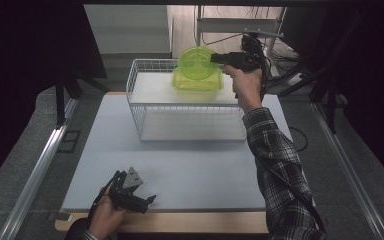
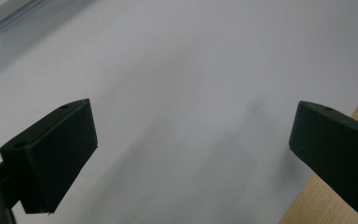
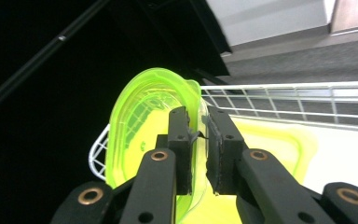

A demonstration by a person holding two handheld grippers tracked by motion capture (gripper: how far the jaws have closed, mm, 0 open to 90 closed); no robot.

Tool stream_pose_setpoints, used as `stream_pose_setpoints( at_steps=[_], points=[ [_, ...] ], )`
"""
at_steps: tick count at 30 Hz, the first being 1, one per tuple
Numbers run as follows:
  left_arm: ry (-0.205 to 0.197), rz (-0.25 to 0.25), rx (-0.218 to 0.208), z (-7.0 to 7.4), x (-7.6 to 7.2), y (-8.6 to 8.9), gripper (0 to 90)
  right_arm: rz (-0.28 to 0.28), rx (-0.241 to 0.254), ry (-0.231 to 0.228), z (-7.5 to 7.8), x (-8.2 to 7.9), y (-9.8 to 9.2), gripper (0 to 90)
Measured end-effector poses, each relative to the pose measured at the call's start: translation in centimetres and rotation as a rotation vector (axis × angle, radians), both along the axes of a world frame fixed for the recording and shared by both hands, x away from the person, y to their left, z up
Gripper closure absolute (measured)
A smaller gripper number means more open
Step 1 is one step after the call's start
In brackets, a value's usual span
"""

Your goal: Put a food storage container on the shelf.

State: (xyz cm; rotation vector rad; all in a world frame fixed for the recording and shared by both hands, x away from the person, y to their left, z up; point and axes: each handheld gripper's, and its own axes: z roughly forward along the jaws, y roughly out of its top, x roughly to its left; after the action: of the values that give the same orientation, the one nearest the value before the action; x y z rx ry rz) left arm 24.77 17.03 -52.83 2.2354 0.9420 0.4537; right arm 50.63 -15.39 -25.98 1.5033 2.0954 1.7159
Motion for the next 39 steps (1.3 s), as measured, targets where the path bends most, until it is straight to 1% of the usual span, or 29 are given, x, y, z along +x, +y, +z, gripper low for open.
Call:
stream_pose_setpoints(
  at_steps=[3, 8, 10, 16, 20, 22, 24, 29, 31, 35, 39],
  points=[
    [0.001, -0.002, 0.002, 0.0, 0.0, 0.0, 0.8, -0.013, -0.018, -0.008, 0.0, 0.0, 0.2, 79.0],
    [0.002, -0.004, 0.003, 0.0, 0.0, -0.1, 0.8, -0.042, -0.047, -0.003, 0.0, 0.3, 0.2, 76.7],
    [0.002, -0.004, 0.003, -0.1, 0.0, -0.1, 0.8, -0.042, -0.055, -0.002, 0.0, 0.4, 0.2, 75.3],
    [0.002, -0.006, 0.009, -0.1, 0.0, -0.1, 0.9, -0.041, -0.057, 0.016, -0.2, 0.8, 0.1, 71.0],
    [0.003, -0.007, 0.013, -0.1, 0.0, -0.2, 0.9, -0.029, -0.081, 0.032, -0.5, 1.1, 0.4, 65.2],
    [0.003, -0.008, 0.015, -0.1, 0.0, -0.2, 0.9, -0.027, -0.073, 0.033, -0.6, 1.1, 0.5, 63.6],
    [0.002, -0.008, 0.015, -0.1, 0.0, -0.2, 0.9, -0.029, -0.078, 0.035, -0.7, 1.2, 0.6, 60.4],
    [0.001, -0.007, 0.014, -0.1, 0.0, -0.1, 0.9, -0.020, -0.064, 0.016, -0.6, 1.1, 0.6, 48.8],
    [0.001, -0.006, 0.014, -0.1, 0.0, -0.1, 0.9, -0.006, -0.056, 0.004, -0.4, 1.0, 0.6, 44.6],
    [0.002, -0.006, 0.015, -0.1, 0.0, -0.1, 0.9, 0.025, -0.056, -0.016, -0.3, 0.6, 0.5, 37.3],
    [0.001, -0.006, 0.016, -0.1, 0.0, -0.2, 0.9, 0.044, -0.076, -0.036, -0.4, 0.1, 0.5, 32.0]
  ],
)
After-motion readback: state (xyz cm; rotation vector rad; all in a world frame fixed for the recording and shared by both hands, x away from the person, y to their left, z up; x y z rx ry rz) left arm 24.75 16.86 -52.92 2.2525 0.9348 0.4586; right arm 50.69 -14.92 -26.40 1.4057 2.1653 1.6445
